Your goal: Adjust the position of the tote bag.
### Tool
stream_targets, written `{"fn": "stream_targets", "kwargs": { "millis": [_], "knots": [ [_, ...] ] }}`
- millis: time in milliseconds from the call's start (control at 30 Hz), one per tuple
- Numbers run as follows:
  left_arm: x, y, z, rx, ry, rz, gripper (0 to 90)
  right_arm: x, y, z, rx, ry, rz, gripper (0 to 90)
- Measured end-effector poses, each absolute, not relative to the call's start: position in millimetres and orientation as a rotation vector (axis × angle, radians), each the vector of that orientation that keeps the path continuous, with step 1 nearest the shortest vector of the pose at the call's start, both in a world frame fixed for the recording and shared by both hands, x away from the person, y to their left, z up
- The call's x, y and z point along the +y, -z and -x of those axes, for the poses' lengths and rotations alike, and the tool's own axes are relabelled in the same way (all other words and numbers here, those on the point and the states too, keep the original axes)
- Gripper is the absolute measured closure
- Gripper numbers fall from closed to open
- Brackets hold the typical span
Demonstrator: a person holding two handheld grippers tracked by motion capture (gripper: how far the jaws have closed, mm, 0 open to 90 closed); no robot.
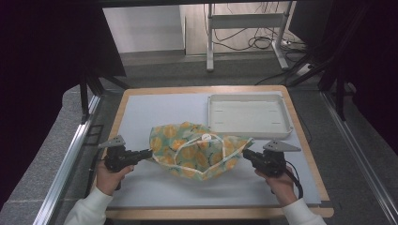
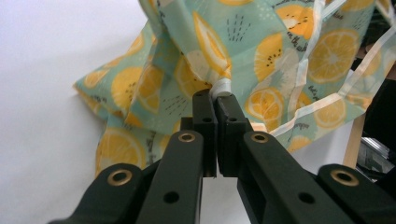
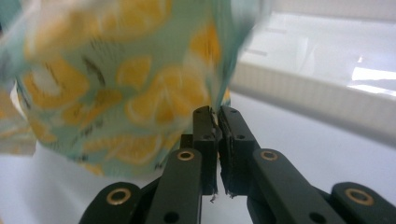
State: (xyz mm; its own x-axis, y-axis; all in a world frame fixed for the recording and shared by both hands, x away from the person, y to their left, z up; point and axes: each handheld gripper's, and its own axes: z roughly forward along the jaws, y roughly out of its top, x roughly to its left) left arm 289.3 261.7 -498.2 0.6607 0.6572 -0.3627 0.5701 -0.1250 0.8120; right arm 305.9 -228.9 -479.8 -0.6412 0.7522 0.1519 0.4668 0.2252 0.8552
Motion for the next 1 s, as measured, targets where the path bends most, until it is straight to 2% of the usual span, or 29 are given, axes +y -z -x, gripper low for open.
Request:
{"fn": "stream_targets", "kwargs": {
  "millis": [233, 333, 500, 567, 733, 900, 1000],
  "knots": [
    [263.4, 507.3, -286.2, 1.008, -0.072, -1.797, 88.4, -231.9, 493.8, -297.8, 2.266, -1.332, -1.156, 85.2],
    [263.7, 505.6, -286.7, 0.998, -0.064, -1.781, 88.4, -234.7, 487.5, -297.8, 2.235, -1.36, -1.155, 83.6],
    [263.2, 505.4, -286.5, 0.992, -0.069, -1.789, 87.3, -242.1, 467.8, -292.6, 2.159, -1.411, -1.116, 70.6],
    [262.1, 505.9, -286.3, 0.981, -0.075, -1.793, 82.9, -245.3, 461.8, -289.0, 2.147, -1.423, -1.108, 66.5],
    [262.1, 499.7, -281.2, 0.982, -0.186, -1.762, 57.1, -245.9, 453.5, -277.9, 2.132, -1.429, -1.076, 61.1],
    [270.0, 489.8, -273.1, 1.0, -0.278, -1.735, 43.1, -245.4, 443.6, -270.3, 2.12, -1.443, -1.039, 57.7],
    [271.5, 485.2, -266.9, 1.001, -0.318, -1.732, 39.3, -245.8, 438.2, -268.1, 2.116, -1.459, -1.032, 55.1]
  ]
}}
